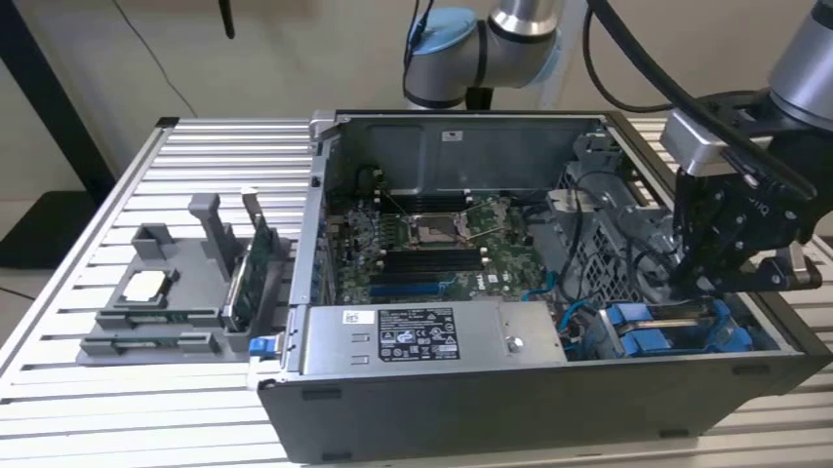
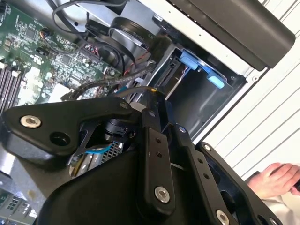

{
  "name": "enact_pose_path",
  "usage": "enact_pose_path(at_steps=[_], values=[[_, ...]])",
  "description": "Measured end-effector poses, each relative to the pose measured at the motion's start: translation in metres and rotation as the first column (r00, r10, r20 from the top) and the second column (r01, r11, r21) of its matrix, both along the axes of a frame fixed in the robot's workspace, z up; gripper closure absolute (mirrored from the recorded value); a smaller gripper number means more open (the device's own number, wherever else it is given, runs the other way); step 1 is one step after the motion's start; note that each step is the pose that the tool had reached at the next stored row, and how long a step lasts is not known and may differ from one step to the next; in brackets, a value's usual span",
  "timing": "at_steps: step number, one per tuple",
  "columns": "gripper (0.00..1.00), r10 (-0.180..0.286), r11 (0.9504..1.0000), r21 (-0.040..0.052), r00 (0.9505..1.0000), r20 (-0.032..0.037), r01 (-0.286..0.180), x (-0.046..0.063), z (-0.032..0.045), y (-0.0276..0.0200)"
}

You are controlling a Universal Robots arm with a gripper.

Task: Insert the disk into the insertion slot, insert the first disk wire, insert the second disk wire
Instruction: 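Insert the first disk wire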

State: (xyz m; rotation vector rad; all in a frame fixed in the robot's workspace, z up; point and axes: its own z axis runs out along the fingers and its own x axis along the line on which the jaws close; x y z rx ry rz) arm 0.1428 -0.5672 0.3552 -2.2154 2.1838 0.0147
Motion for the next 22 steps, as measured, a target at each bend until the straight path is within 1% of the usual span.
enact_pose_path(at_steps=[1,5,6,8,13,17,22], values=[[0.81,0.0,1.0,0.0022,1.0,-0.0004,0.0,0.001,-0.001,-0.0005],[0.81,-0.001,0.9998,0.0214,1.0,-0.0014,0.001,0.003,-0.004,-0.0019],[0.81,-0.001,0.9997,0.0246,1.0,-0.0018,0.001,0.004,-0.0049,-0.0023],[0.81,-0.002,0.9997,0.026,1.0,-0.0028,0.002,0.005,-0.0063,-0.0029],[0.81,-0.01,0.9996,0.0261,0.9999,-0.0041,0.01,0.008,-0.0095,-0.004],[0.81,-0.014,0.9995,0.0267,0.9999,-0.0045,0.014,0.012,-0.011,-0.0041],[0.81,-0.021,0.9994,0.0265,0.9997,-0.007,0.022,0.015,-0.0124,-0.0042]])
